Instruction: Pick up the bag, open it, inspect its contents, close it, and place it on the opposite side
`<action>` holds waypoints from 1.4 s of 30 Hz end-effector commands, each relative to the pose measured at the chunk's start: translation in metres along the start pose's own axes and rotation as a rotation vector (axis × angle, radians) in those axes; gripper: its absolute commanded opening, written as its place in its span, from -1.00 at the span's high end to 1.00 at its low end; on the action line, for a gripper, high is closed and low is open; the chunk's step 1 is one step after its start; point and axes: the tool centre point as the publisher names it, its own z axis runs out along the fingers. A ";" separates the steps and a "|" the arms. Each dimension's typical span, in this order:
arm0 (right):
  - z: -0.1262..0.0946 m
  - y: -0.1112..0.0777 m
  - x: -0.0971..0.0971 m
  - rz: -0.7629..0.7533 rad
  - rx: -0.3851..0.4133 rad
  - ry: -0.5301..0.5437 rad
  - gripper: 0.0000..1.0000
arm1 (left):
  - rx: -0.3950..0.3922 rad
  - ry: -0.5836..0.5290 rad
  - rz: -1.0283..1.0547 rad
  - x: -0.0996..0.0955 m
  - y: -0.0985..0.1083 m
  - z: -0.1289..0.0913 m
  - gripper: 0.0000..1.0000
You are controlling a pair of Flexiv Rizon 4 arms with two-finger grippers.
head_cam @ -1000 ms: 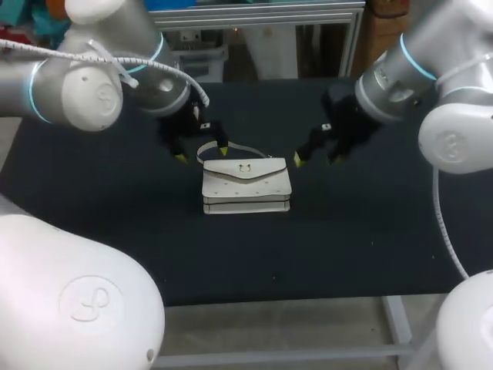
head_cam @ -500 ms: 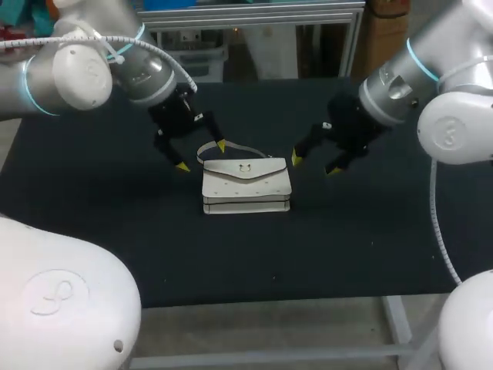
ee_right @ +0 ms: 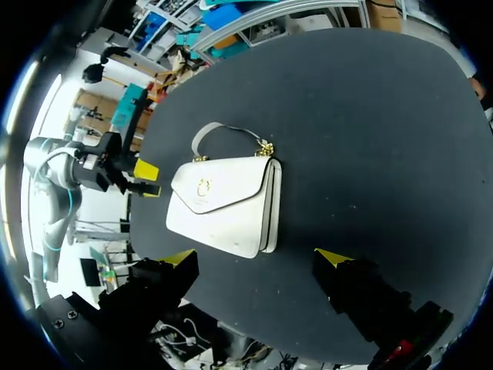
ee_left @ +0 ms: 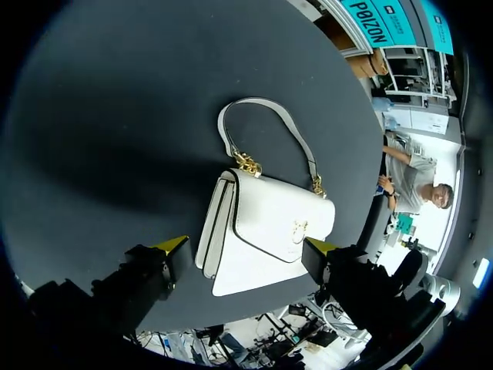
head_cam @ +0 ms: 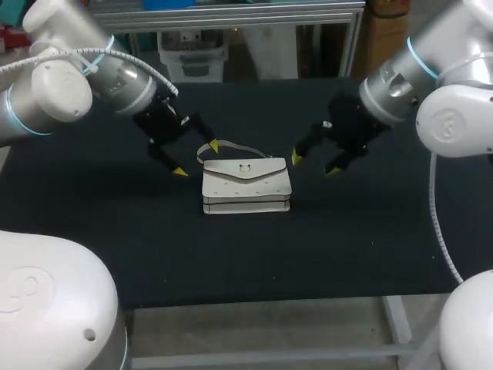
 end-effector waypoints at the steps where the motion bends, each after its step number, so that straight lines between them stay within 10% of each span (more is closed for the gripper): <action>1: 0.009 0.003 0.000 0.102 0.032 0.043 -1.00 | 0.022 0.034 -0.012 0.002 0.010 0.012 -1.00; 23: 0.059 0.032 0.008 0.279 0.101 0.270 -0.89 | 0.025 0.231 0.069 -0.004 0.019 0.024 -0.98; 42: 0.086 0.045 0.010 0.314 0.090 0.340 0.02 | -0.008 0.290 0.127 -0.002 0.016 0.035 -0.65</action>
